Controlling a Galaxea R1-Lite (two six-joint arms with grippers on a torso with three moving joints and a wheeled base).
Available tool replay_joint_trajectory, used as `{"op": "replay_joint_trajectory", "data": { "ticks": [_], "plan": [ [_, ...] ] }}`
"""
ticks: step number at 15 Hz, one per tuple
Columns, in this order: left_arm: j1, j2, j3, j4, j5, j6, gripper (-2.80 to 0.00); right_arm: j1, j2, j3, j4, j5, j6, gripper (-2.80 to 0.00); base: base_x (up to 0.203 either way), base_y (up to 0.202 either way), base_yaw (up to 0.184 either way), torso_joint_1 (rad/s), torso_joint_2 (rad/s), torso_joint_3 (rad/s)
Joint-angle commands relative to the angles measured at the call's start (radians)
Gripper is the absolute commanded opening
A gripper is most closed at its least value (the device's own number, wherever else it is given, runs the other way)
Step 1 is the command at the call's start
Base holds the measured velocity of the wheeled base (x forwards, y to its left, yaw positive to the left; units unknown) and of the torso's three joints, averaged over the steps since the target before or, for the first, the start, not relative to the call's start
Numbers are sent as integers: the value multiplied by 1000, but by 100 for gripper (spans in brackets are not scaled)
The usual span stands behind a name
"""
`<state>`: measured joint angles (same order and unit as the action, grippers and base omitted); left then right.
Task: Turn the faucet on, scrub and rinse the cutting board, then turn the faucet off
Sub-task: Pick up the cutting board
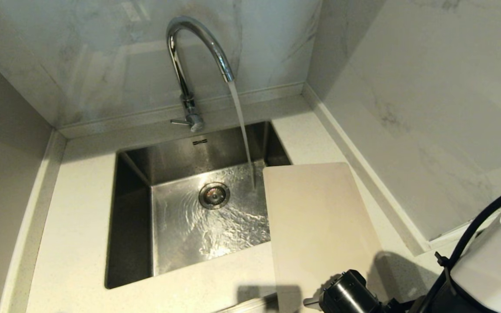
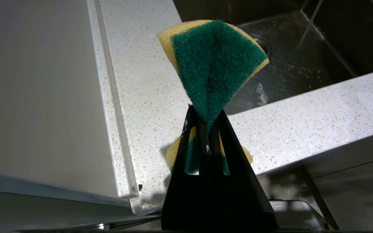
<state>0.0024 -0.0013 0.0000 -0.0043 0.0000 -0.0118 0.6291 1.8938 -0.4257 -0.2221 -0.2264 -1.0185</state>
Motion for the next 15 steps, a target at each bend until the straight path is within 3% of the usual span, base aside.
{"op": "replay_joint_trajectory", "data": {
  "ticks": [1, 4, 8, 15],
  "plan": [
    [0, 1, 2, 0, 0, 0, -280, 1, 31, 4, -1, -6, -8, 0, 0, 0, 0, 0, 0, 0],
    [-1, 1, 2, 0, 0, 0, -280, 1, 63, 2, -22, -30, -23, 0, 0, 0, 0, 0, 0, 0],
    [1, 1, 2, 0, 0, 0, -280, 1, 175, 75, -274, -70, -29, 0, 0, 0, 0, 0, 0, 0],
    [0, 1, 2, 0, 0, 0, -280, 1, 192, 81, -287, -79, -29, 0, 0, 0, 0, 0, 0, 0]
  ]
}}
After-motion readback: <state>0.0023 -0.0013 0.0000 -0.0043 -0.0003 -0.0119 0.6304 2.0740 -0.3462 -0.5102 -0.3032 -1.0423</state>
